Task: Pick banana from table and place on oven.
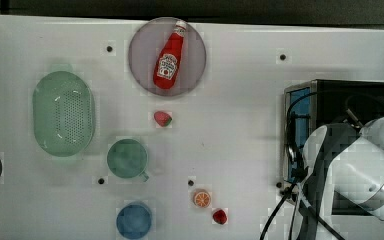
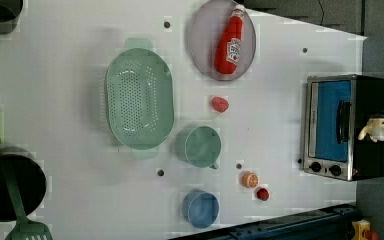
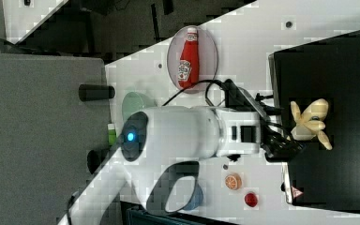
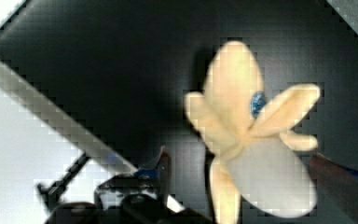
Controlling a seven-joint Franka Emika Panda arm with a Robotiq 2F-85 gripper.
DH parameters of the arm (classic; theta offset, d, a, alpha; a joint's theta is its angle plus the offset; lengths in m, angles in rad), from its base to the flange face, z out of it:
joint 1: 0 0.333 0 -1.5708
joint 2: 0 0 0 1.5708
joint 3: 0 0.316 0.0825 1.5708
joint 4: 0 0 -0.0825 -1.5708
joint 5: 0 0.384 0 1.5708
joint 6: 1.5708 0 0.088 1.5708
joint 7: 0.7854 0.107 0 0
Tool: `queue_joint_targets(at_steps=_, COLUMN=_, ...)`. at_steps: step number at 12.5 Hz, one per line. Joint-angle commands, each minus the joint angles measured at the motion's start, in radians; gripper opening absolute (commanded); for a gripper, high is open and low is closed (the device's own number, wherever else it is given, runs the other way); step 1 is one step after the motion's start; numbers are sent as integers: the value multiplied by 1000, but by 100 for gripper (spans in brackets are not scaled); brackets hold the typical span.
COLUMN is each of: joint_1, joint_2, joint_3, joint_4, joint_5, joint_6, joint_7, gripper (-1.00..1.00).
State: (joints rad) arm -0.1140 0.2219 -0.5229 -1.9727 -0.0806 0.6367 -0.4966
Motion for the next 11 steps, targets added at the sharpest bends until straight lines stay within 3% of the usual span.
queue_joint_targets(at_steps=1, joint_1=48, joint_2=-64, joint_3=32, joint_4=102, joint_5=-12, joint_6=-136, joint_7=-99, gripper=100)
queue_joint_targets(at_steps=4, joint_1=102, joint_2=-141, joint_3=149, joint_4=185, joint_5=14, joint_6=-451, joint_7=-140, gripper=100)
queue_joint_targets(at_steps=7, joint_1=155, joint_2=-226, joint_3=301, joint_4=253, joint_5=35, joint_6=-475, joint_7=178, gripper=100)
queue_joint_targets(at_steps=11, joint_1=185, joint_2=-309, joint_3=461, joint_4=242, joint_5=34, joint_6=-499, joint_7=532, gripper=100)
